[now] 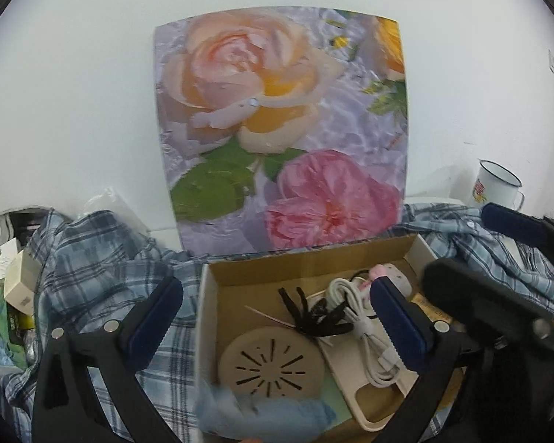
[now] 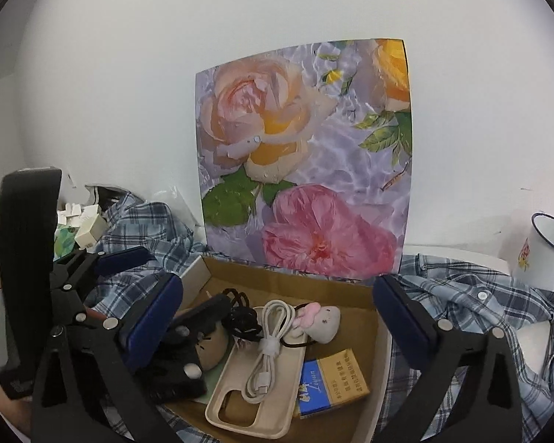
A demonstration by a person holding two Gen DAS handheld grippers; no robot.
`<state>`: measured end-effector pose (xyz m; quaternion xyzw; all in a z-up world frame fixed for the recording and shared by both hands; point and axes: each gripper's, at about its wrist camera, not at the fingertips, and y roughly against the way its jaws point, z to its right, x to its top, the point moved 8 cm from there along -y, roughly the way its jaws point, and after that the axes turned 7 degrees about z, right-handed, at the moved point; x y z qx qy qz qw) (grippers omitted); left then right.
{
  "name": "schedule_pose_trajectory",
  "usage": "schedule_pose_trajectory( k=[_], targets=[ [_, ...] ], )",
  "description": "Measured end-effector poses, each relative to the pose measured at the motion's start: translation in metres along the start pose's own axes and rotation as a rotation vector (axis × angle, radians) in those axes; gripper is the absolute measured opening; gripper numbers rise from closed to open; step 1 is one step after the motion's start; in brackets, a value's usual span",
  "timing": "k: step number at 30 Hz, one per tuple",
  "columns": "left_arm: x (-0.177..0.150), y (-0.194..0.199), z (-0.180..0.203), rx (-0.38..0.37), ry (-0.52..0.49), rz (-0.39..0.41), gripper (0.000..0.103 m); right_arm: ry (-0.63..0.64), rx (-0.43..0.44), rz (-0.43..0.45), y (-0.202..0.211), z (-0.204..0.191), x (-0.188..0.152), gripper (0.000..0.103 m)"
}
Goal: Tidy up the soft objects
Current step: 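Lower the hair ties and cable into the box and open both tools, then raise both tools away from the box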
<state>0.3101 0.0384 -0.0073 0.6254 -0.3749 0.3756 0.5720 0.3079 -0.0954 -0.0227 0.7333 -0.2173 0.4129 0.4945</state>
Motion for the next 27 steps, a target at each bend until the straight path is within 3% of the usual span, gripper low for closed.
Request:
schedule_pose_trajectory(
  k=[12,22,27],
  targets=[
    [0.032,0.038,-0.023,-0.001,0.071,0.091,0.103,0.039,0.013,0.098,0.034,-0.018,0.034,0.103],
    [0.065,0.092,-0.019,0.025,0.053,0.23,0.103,0.078,0.009,0.215,0.073,-0.033,0.068,0.103],
    [0.079,0.119,-0.016,-0.002,0.061,0.273,0.103,0.08,0.023,0.262,0.097,-0.039,0.084,0.103]
  ],
)
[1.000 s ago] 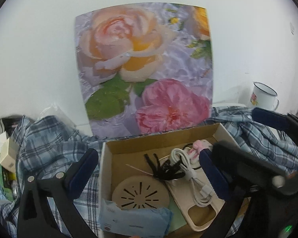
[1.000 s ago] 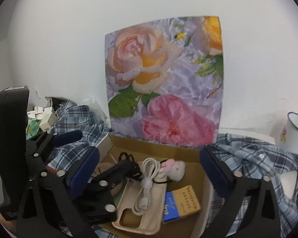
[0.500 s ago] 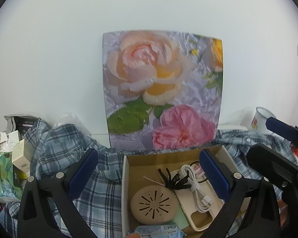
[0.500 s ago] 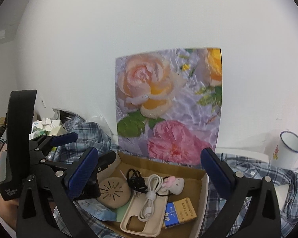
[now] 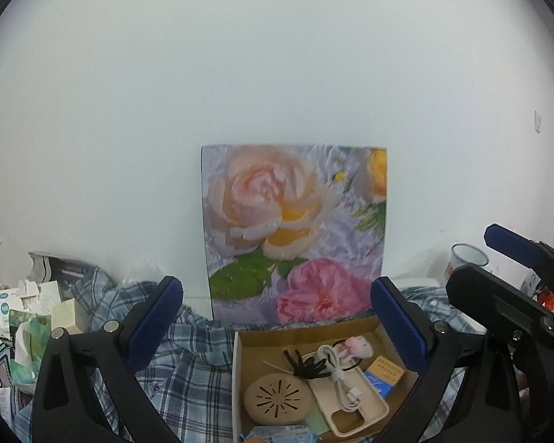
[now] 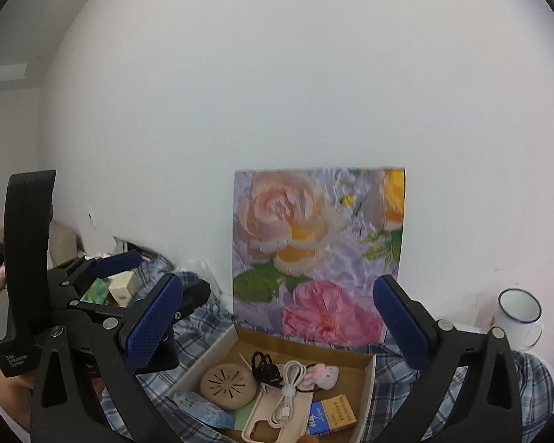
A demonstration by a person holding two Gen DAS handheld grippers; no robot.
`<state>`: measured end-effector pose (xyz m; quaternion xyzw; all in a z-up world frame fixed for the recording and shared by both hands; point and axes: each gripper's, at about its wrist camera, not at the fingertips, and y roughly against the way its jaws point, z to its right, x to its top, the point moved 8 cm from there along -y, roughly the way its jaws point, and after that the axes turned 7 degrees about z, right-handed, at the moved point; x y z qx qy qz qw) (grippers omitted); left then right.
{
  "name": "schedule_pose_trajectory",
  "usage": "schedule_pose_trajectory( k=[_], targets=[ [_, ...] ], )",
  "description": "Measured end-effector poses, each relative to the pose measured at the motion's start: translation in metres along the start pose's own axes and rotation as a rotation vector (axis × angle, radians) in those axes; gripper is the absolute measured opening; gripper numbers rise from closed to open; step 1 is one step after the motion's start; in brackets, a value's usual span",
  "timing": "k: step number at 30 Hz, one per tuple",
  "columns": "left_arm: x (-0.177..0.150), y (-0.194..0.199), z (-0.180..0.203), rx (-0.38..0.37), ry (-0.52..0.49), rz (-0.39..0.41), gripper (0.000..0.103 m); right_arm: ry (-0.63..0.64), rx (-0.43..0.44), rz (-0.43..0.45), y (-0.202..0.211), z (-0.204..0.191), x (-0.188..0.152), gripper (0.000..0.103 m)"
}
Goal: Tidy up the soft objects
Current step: 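Raise both tools away from the box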
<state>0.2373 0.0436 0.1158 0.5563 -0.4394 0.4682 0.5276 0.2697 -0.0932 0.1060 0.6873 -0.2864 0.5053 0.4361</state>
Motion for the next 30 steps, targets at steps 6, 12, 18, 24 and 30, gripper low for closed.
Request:
schedule_pose_trajectory(
  k=[6,12,18,24,30],
  targets=[
    [0.019,0.026,0.007,-0.021,-0.009,0.037,0.103,0.005,0.024,0.035,0.02,-0.009,0.019,0.103],
    [0.031,0.045,0.016,-0.036,-0.015,0.052,0.103,0.02,0.027,0.07,0.036,-0.016,0.033,0.103],
    [0.046,0.06,0.012,-0.043,0.012,0.071,0.103,0.059,-0.009,0.101,0.056,-0.014,0.048,0.103],
    [0.063,0.083,0.012,-0.046,-0.001,0.085,0.103,0.092,-0.026,0.105,0.076,-0.013,0.064,0.103],
    [0.076,0.118,0.018,-0.033,-0.004,0.108,0.103,0.138,-0.033,0.11,0.106,-0.021,0.073,0.103]
  ],
)
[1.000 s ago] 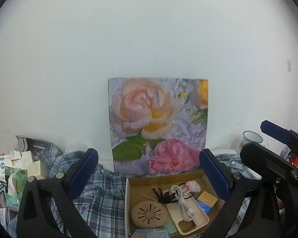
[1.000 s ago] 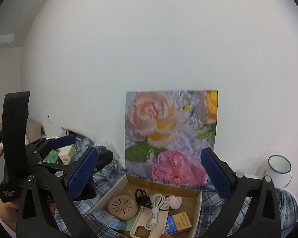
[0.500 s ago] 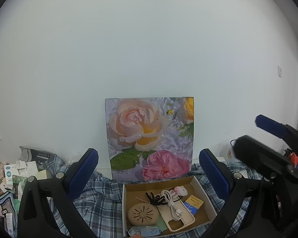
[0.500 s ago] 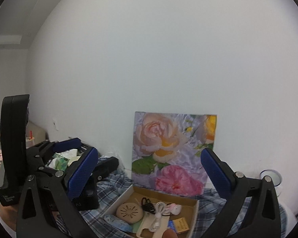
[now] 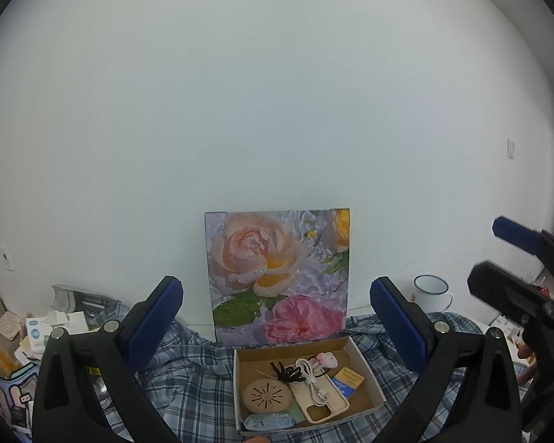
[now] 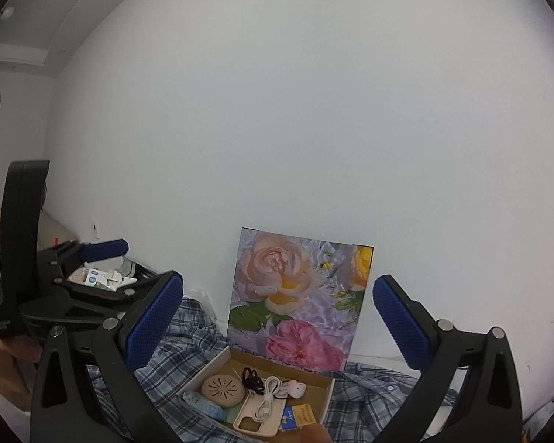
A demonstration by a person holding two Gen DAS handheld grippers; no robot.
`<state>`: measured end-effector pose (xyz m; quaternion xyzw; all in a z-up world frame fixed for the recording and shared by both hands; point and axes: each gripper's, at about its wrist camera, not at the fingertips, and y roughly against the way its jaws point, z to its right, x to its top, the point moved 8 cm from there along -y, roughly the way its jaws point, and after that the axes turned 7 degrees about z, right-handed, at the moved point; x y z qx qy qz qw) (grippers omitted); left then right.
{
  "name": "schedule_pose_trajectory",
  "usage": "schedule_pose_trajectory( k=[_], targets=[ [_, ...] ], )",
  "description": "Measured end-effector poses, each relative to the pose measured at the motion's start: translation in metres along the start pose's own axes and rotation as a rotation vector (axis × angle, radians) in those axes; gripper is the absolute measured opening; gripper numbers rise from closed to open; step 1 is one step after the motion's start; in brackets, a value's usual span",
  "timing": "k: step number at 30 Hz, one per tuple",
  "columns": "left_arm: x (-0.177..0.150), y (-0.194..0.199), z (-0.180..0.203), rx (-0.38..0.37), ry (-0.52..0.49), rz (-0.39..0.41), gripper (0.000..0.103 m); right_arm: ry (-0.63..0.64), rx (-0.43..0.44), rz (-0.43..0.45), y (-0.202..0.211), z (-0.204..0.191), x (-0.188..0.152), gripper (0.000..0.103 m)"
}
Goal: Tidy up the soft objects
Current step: 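Raise both tools away from the box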
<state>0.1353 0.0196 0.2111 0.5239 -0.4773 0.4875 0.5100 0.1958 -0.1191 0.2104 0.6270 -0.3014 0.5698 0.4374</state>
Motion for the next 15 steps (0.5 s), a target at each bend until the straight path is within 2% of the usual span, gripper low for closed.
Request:
schedule_pose_trajectory(
  k=[6,15],
  targets=[
    [0.007,0.036,0.0,-0.004,-0.021,0.033,0.103,-0.012,-0.001,0.026,0.031,-0.005,0.006,0.103],
    [-0.014,0.067,-0.003,-0.017,-0.031,0.043,0.103,0.008,0.02,0.008,0.054,-0.018,-0.011,0.103]
  ],
)
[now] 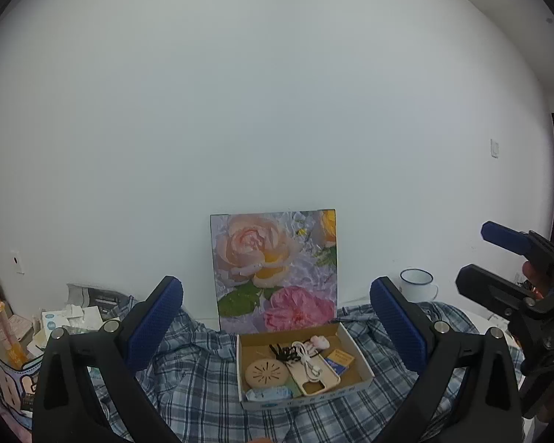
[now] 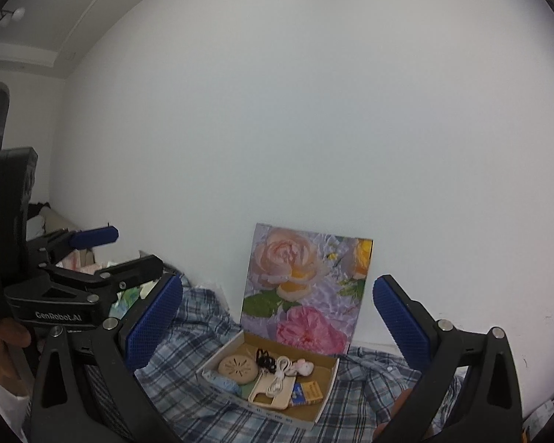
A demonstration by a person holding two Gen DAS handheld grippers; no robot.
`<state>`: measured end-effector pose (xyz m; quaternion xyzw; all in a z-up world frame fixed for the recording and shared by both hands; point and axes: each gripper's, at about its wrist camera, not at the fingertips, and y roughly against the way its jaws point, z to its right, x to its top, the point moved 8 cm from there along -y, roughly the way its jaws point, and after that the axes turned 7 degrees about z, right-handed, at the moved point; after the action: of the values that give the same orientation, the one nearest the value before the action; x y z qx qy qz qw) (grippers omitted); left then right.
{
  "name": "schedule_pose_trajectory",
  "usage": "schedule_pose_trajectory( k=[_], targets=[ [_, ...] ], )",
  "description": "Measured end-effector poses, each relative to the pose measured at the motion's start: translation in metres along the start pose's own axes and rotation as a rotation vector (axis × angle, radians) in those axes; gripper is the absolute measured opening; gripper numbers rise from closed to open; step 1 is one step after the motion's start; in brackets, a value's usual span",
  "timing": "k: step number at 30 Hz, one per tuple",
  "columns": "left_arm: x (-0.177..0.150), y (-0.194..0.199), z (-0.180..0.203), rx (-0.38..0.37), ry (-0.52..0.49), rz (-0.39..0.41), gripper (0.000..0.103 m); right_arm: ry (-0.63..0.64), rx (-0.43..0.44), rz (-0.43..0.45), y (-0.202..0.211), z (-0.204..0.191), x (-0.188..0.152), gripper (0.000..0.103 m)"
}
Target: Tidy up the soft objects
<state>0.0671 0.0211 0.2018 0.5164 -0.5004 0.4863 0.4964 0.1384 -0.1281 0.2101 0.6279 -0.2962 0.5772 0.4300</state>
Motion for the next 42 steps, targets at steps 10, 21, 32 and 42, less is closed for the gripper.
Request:
schedule_pose_trajectory(
  k=[10,21,32,42],
  targets=[
    [-0.044,0.008,0.0,0.002,-0.001,-0.025,0.103,-0.002,-0.005,-0.069,0.004,-0.007,-0.05,0.103],
    [-0.129,-0.017,0.001,0.002,0.007,-0.17,0.103,0.008,-0.067,-0.137,0.0,-0.002,-0.11,0.103],
    [-0.185,-0.029,0.009,-0.015,-0.022,-0.27,0.103,0.003,-0.083,-0.256,-0.015,-0.003,-0.169,0.103],
    [-0.22,-0.042,0.012,-0.014,-0.042,-0.34,0.103,-0.03,-0.061,-0.355,-0.025,-0.004,-0.208,0.103]
  ],
)
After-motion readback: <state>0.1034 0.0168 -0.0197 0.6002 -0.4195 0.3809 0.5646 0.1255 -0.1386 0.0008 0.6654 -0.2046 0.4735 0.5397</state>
